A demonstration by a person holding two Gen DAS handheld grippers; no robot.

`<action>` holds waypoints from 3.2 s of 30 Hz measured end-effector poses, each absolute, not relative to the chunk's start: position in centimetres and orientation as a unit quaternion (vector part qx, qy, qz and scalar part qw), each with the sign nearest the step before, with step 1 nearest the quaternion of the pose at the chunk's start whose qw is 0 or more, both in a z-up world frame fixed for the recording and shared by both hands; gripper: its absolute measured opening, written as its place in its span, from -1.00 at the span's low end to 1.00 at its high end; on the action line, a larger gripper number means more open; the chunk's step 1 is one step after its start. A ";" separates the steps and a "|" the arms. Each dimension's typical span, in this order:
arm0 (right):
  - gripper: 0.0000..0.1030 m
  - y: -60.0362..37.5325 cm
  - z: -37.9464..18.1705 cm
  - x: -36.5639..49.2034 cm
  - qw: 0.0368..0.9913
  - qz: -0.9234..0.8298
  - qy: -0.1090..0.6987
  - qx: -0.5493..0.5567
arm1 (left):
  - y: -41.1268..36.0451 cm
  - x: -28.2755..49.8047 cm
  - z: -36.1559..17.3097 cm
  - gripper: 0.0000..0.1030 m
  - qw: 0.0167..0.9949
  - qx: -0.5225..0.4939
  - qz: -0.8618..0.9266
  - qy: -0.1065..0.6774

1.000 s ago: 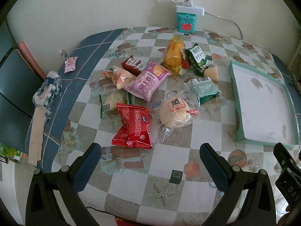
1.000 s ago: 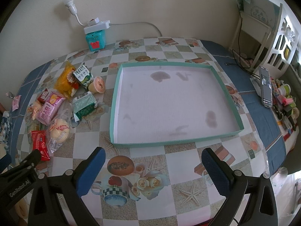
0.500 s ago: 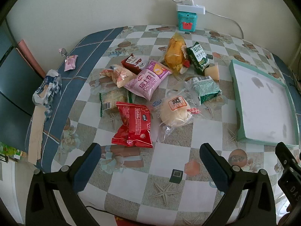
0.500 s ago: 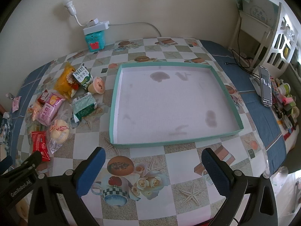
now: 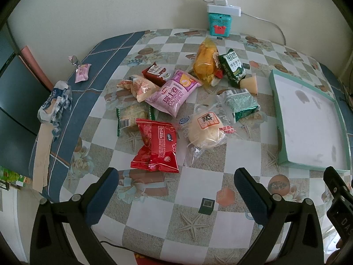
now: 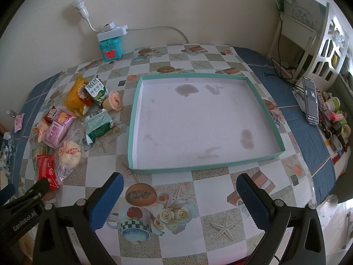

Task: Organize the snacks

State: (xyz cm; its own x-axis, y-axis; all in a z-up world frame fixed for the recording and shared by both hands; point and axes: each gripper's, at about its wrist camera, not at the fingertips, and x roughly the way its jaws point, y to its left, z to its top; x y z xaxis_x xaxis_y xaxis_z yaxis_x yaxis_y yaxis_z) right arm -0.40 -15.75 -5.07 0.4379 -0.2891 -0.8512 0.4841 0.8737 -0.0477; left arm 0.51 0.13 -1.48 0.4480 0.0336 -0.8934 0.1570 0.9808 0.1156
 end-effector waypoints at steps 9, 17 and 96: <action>1.00 -15.8 -5.0 -0.4 0.842 -0.230 0.478 0.102 | 0.1 0.5 -1.5 1.00 0.846 0.091 -0.037 0.525; 1.00 -15.7 -5.1 -0.4 0.842 -0.230 0.478 0.102 | 0.1 0.5 -1.5 1.00 0.846 0.091 -0.037 0.525; 0.10 -9.5 -15.2 11.3 0.817 -0.013 0.573 0.065 | 5.4 11.2 -10.0 0.34 0.759 -0.070 -0.014 0.647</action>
